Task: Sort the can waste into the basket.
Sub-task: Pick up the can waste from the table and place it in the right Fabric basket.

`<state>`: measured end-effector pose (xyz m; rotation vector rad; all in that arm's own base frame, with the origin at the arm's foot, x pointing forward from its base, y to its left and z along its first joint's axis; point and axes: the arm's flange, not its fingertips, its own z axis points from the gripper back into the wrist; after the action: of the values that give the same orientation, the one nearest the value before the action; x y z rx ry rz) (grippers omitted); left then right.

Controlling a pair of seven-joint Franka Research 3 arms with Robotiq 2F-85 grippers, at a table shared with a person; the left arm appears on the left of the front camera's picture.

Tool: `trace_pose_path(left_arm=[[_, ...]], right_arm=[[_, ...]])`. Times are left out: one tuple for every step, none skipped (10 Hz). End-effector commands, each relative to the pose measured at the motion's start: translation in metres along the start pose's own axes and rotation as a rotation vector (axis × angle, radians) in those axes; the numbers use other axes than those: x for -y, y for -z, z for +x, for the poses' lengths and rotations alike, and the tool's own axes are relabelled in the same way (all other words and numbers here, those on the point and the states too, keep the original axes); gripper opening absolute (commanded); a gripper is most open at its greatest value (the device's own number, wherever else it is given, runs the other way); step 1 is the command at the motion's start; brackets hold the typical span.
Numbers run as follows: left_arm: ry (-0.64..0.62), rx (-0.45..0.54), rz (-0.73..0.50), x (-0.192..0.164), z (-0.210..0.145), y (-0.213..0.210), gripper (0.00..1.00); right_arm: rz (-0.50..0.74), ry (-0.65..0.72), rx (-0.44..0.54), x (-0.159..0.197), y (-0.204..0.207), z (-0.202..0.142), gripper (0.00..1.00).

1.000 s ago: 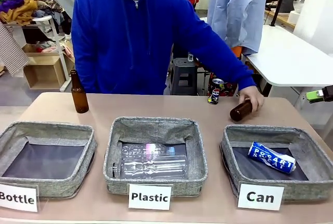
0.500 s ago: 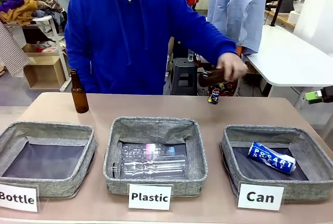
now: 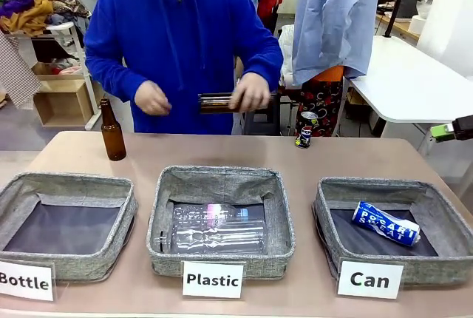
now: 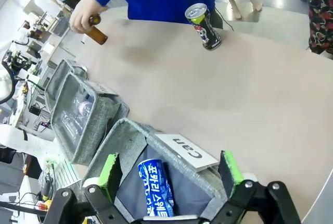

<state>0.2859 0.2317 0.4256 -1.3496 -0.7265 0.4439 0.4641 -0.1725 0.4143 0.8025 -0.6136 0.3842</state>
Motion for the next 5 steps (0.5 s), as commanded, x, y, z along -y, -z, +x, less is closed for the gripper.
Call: trace_pose_path(left_arm=[[0.011, -0.004, -0.01, 0.002, -0.002, -0.001, 1.0], [0.011, -0.004, -0.01, 0.002, -0.002, -0.001, 1.0], [0.011, -0.004, -0.01, 0.002, -0.002, -0.001, 1.0], [0.011, -0.004, -0.01, 0.002, -0.002, -0.001, 1.0], [0.011, -0.004, -0.01, 0.002, -0.002, -0.001, 1.0]], right_arm=[[0.005, 0.025, 0.024, 0.005, 0.008, 0.02, 1.0], [-0.021, 0.019, 0.041, 0.008, 0.011, 0.028, 1.0], [-0.03, -0.018, 0.076, 0.009, 0.018, 0.035, 1.0], [-0.035, -0.072, 0.095, 0.01, 0.027, 0.044, 1.0], [-0.039, -0.141, 0.088, 0.014, 0.039, 0.056, 1.0]])
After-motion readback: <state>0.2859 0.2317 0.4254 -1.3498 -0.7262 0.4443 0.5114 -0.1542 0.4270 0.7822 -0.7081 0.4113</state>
